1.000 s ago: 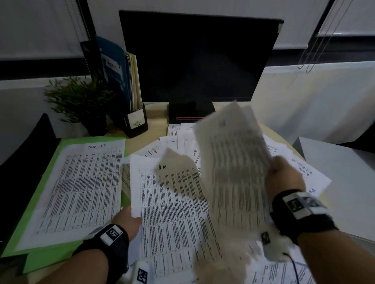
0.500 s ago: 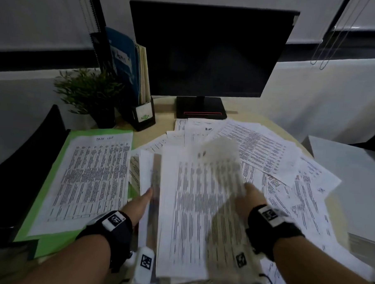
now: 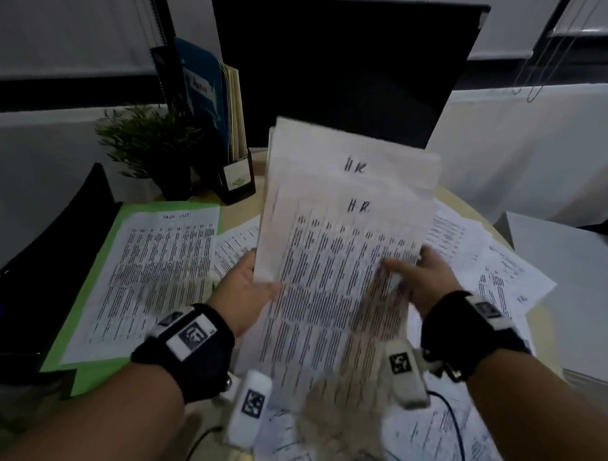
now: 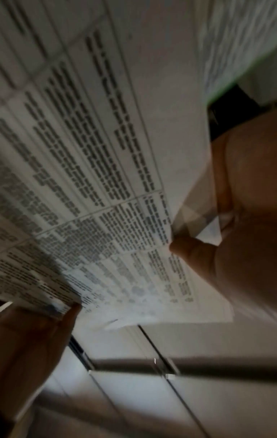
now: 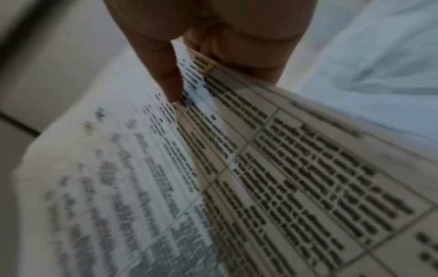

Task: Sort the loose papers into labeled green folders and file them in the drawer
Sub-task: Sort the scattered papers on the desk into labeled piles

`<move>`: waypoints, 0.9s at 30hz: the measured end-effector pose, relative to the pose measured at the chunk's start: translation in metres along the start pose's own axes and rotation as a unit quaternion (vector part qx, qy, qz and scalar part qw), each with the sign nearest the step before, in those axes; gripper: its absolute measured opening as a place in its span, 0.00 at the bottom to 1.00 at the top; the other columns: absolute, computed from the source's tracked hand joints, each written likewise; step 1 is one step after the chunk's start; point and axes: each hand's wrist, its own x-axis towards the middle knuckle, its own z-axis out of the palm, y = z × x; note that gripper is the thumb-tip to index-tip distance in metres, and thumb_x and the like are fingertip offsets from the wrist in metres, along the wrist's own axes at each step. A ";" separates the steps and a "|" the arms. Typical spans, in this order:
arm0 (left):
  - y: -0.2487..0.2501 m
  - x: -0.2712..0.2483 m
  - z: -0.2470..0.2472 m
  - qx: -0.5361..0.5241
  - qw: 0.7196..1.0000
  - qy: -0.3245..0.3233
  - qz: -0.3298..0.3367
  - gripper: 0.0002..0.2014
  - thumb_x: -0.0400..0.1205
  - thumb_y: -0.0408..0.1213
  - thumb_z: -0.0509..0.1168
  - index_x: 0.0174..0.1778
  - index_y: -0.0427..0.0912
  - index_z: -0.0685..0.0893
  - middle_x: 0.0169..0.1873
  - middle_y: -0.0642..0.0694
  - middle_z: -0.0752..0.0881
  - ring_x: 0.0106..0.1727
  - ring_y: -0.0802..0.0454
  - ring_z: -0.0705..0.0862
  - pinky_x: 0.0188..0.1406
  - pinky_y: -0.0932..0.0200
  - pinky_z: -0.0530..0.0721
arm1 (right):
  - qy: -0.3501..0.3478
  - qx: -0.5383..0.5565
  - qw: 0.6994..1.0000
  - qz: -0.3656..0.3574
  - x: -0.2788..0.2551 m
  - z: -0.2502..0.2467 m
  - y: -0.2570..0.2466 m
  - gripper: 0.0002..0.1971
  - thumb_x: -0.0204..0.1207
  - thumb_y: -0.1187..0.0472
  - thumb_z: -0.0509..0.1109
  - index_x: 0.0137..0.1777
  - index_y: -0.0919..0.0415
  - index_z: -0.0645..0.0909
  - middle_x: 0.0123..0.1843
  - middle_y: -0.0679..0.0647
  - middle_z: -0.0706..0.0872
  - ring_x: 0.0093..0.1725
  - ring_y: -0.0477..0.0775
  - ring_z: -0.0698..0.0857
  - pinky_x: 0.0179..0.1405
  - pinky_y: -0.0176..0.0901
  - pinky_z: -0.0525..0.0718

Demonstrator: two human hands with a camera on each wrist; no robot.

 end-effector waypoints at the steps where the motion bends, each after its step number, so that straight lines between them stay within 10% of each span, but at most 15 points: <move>1: 0.011 0.000 -0.002 -0.003 0.999 0.011 0.035 0.19 0.83 0.27 0.62 0.68 0.49 0.75 0.53 0.56 0.85 0.55 0.61 0.83 0.48 0.69 0.81 | 0.011 0.036 0.998 -0.048 -0.005 -0.005 -0.012 0.19 0.68 0.59 0.80 0.57 0.59 0.80 0.55 0.57 0.88 0.50 0.63 0.88 0.53 0.65 0.85; 7: 0.059 0.003 -0.005 -0.030 0.973 0.129 0.190 0.16 0.83 0.27 0.61 0.56 0.55 0.77 0.46 0.61 0.88 0.50 0.65 0.87 0.52 0.58 0.85 | 0.042 0.132 0.952 -0.275 -0.042 -0.007 -0.067 0.16 0.74 0.79 0.67 0.45 0.55 0.83 0.37 0.40 0.91 0.41 0.41 0.89 0.40 0.35 0.86; 11: 0.066 -0.001 -0.004 -0.020 0.962 0.139 0.234 0.15 0.84 0.27 0.59 0.60 0.53 0.72 0.51 0.60 0.85 0.54 0.69 0.83 0.54 0.65 0.82 | 0.077 0.122 0.942 -0.302 -0.051 -0.002 -0.067 0.16 0.74 0.75 0.69 0.47 0.50 0.79 0.42 0.42 0.90 0.46 0.44 0.89 0.46 0.39 0.87; 16: 0.048 0.004 0.005 0.024 0.973 0.115 0.197 0.14 0.86 0.32 0.58 0.67 0.44 0.71 0.49 0.63 0.80 0.45 0.78 0.80 0.37 0.83 0.77 | 0.052 0.073 0.973 -0.215 -0.044 0.006 -0.047 0.17 0.74 0.70 0.71 0.54 0.50 0.70 0.53 0.48 0.85 0.51 0.48 0.86 0.47 0.46 0.86; 22: 0.032 0.011 -0.002 0.078 0.980 0.116 0.144 0.15 0.87 0.31 0.55 0.68 0.44 0.75 0.50 0.56 0.81 0.49 0.62 0.81 0.39 0.79 0.73 | 0.052 -0.112 0.981 -0.152 -0.046 0.024 -0.026 0.12 0.81 0.67 0.63 0.62 0.56 0.70 0.44 0.41 0.77 0.40 0.44 0.76 0.31 0.32 0.69; 27: 0.029 0.018 -0.052 0.072 0.971 0.217 0.069 0.12 0.85 0.28 0.54 0.61 0.43 0.73 0.43 0.52 0.80 0.40 0.53 0.78 0.32 0.66 0.76 | -0.013 -0.126 0.983 -0.133 -0.058 0.069 -0.027 0.13 0.80 0.66 0.64 0.62 0.58 0.69 0.51 0.51 0.79 0.48 0.53 0.79 0.43 0.39 0.75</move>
